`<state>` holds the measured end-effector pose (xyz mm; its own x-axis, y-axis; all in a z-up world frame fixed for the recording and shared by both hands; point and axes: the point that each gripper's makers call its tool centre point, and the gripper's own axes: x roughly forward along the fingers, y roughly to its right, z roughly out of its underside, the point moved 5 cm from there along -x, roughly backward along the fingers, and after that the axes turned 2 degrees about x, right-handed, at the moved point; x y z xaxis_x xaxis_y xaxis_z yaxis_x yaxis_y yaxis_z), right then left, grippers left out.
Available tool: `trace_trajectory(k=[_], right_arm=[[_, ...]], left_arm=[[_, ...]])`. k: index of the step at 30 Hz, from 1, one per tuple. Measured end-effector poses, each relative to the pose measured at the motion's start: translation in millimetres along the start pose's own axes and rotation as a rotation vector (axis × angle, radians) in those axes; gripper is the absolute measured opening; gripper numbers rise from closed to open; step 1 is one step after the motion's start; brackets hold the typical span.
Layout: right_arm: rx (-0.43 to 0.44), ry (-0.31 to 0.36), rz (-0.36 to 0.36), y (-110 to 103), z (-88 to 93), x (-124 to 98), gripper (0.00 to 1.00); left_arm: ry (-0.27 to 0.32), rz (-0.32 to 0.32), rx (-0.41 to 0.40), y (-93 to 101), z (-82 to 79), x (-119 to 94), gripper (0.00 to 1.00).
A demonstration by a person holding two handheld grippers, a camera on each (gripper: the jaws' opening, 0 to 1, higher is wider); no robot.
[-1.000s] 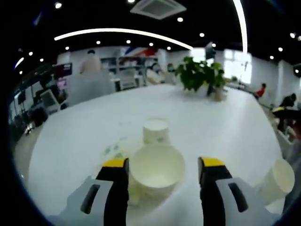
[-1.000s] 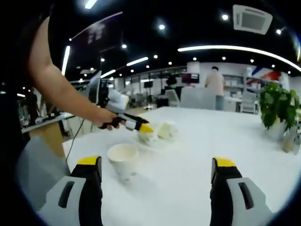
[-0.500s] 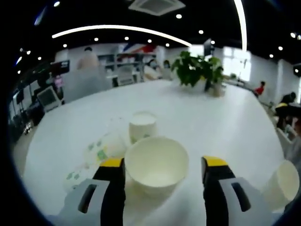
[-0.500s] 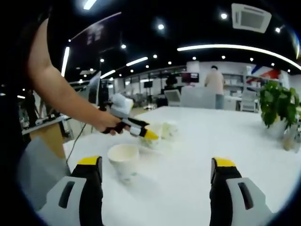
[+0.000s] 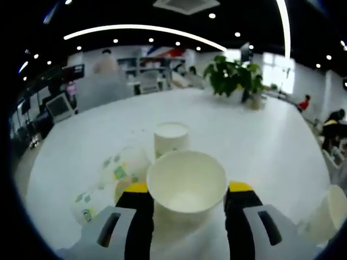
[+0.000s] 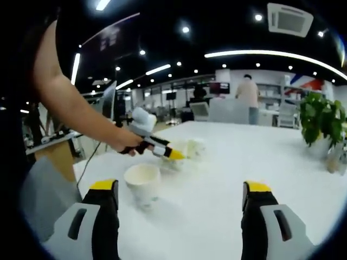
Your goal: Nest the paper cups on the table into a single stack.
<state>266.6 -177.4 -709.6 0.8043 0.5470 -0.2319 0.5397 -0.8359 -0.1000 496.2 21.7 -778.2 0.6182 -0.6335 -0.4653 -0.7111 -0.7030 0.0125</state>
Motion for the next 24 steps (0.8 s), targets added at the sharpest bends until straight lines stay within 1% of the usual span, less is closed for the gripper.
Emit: trace_trajectory(k=[3,7,19,24], right_arm=[[-0.002,-0.003,-0.002,-0.2,0.3,0.3,0.93],[-0.002,-0.005,-0.004,-0.3,0.5,0.6,0.93],[-0.004,-0.008,-0.002,-0.4,0.4,0.8,0.93],[-0.012,-0.019,-0.003,-1.2,2.1,1.3,0.93]], left_arm=[[-0.001,0.0,0.0,-0.5,1.2,1.1,0.46],[0.0,-0.002,0.001,1.3,0.0,1.2,0.44],[-0.002,0.006,-0.007,0.9,0.6,-0.2,0.42],[0.002,0.005,-0.008,-0.9,-3.2,-3.7,0.42]])
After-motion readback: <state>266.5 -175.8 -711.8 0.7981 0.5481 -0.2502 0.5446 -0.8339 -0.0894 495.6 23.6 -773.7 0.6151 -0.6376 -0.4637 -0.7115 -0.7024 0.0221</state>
